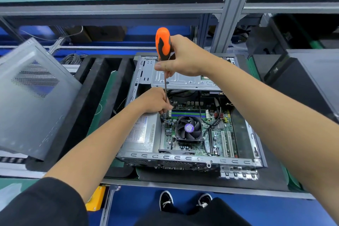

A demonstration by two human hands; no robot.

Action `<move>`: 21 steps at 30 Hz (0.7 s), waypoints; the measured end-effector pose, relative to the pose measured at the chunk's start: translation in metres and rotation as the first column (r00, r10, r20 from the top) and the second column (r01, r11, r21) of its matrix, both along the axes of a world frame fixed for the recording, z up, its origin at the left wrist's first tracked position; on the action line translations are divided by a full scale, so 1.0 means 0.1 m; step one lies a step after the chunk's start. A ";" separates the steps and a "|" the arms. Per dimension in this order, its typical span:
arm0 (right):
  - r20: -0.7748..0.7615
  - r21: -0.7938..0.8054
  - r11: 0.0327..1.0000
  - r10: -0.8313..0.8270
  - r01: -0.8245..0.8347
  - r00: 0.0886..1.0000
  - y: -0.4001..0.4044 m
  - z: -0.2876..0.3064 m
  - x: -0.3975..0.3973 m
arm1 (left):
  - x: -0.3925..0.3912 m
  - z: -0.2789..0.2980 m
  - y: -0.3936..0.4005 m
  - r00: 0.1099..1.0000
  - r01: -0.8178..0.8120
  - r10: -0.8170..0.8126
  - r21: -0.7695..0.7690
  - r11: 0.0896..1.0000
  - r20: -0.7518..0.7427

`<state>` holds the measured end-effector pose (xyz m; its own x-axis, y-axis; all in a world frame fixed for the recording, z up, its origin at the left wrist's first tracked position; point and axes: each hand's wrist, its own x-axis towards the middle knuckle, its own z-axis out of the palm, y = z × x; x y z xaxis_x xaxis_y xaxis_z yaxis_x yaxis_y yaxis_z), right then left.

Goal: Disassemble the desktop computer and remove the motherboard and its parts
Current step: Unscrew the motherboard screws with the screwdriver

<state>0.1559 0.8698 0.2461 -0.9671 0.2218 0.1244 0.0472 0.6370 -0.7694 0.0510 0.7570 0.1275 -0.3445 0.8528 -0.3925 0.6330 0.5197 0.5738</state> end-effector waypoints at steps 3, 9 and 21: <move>0.012 0.001 1.000 0.002 -0.002 1.000 -0.01 0.00 0.01 | 0.00 0.00 0.00 1.000 -0.014 0.014 -0.001 1.000 0.011; 0.096 0.012 0.997 0.070 -0.072 0.993 -0.05 0.11 -0.03 | 0.02 0.01 0.00 0.999 -0.033 0.033 -0.001 0.999 0.010; 0.051 0.490 0.864 -0.161 0.116 0.986 -0.21 0.47 -0.06 | 0.04 0.00 0.03 1.000 -0.021 0.022 0.023 0.999 -0.008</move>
<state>0.1500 0.8485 0.2935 -0.9429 0.2876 0.1680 0.2143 0.9100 -0.3549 0.0553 0.7596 0.1270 -0.3661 0.8540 -0.3696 0.6267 0.5199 0.5805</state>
